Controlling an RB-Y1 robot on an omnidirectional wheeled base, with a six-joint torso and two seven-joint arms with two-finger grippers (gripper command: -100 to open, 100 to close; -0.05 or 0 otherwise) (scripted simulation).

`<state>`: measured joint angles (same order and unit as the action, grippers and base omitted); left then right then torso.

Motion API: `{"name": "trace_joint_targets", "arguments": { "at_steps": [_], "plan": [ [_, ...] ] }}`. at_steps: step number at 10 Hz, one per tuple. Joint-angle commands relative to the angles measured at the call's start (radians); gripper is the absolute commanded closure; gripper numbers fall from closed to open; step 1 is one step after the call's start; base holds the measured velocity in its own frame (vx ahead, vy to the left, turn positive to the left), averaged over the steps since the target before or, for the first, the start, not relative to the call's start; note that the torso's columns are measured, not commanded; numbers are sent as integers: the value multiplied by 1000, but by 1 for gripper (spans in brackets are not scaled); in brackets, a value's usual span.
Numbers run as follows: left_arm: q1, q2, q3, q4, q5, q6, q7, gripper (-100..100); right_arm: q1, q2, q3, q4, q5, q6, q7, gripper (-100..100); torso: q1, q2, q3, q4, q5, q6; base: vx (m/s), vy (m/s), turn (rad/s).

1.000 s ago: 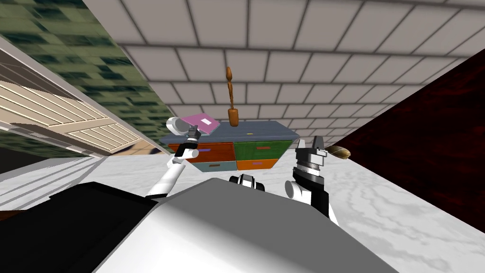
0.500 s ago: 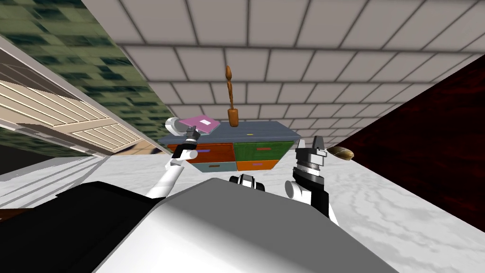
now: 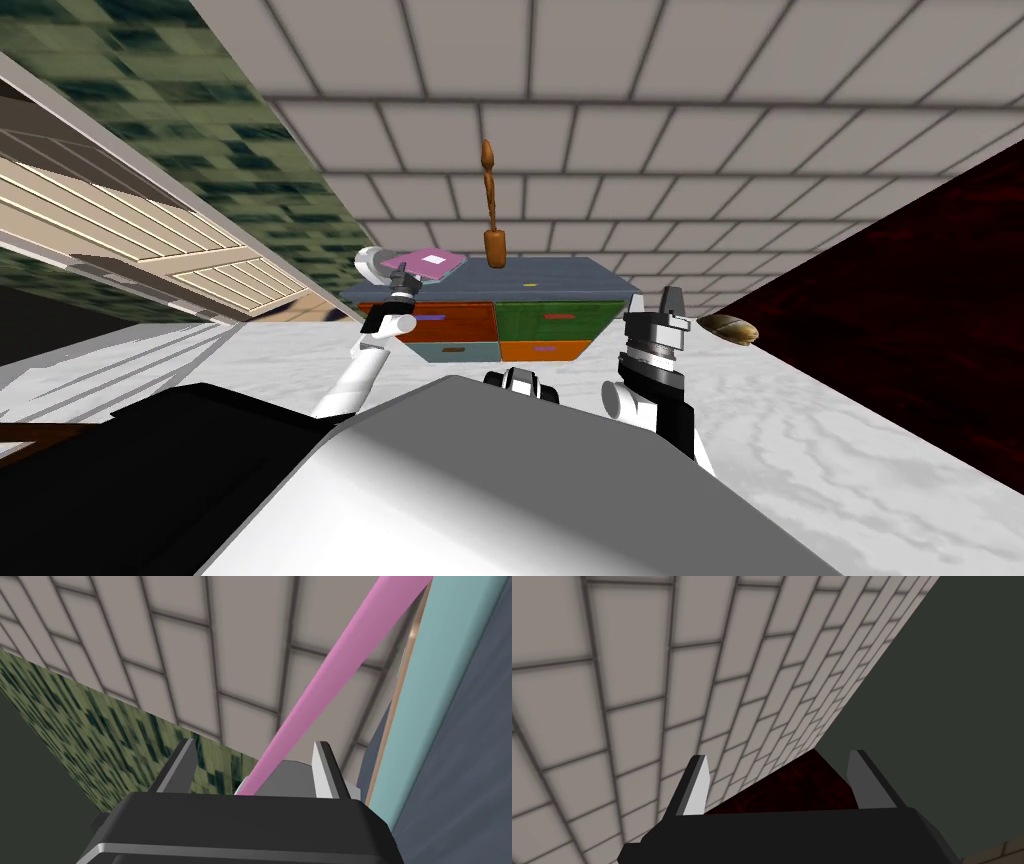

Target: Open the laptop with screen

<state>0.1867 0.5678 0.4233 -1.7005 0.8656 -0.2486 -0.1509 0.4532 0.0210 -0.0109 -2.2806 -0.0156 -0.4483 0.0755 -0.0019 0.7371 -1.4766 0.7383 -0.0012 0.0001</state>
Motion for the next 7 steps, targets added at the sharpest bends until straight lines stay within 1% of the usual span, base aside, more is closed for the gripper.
{"name": "trace_joint_targets", "arguments": {
  "at_steps": [1, 2, 3, 4, 5, 6, 7],
  "plan": [
    [14, 36, 37, -38, 42, 52, 0, -100, 0, 0, 0, 0, 0, 0, 0, 0, 2, -4, -2, -3, 3, 1, 42, -58, 61],
    [20, 55, 57, -56, 65, 80, 1, -100, 0, 0, 0, 0, 0, 0, 0, 0, 2, -3, -2, -1, 1, 1, 62, -58, 60],
    [23, 64, 67, -66, 77, 94, 2, -100, 0, 0, 0, 0, 0, 0, 0, 0, 0, -1, -1, 0, -1, 1, 58, -52, 48],
    [29, 83, 87, -84, 100, 121, 3, -100, 0, 0, 0, 0, 0, 0, 0, 0, 0, 2, 1, 1, 0, 0, 48, -58, 69],
    [28, 78, 73, -68, 88, 103, 5, -100, 0, 0, 0, 0, 0, 0, 0, 0, 0, 4, 2, 2, -1, -1, 25, -27, 20],
    [28, 81, 75, -69, 91, 107, 7, 0, 0, 0, 0, 0, 0, 0, 0, 0, 2, 4, 3, 1, 1, 0, 6, -6, -4],
    [29, 80, 74, -68, 91, 108, 7, 0, 0, 0, 0, 0, 0, 0, 0, 0, 3, 4, 3, 1, 1, 0, 0, 0, 0]
  ]
}}
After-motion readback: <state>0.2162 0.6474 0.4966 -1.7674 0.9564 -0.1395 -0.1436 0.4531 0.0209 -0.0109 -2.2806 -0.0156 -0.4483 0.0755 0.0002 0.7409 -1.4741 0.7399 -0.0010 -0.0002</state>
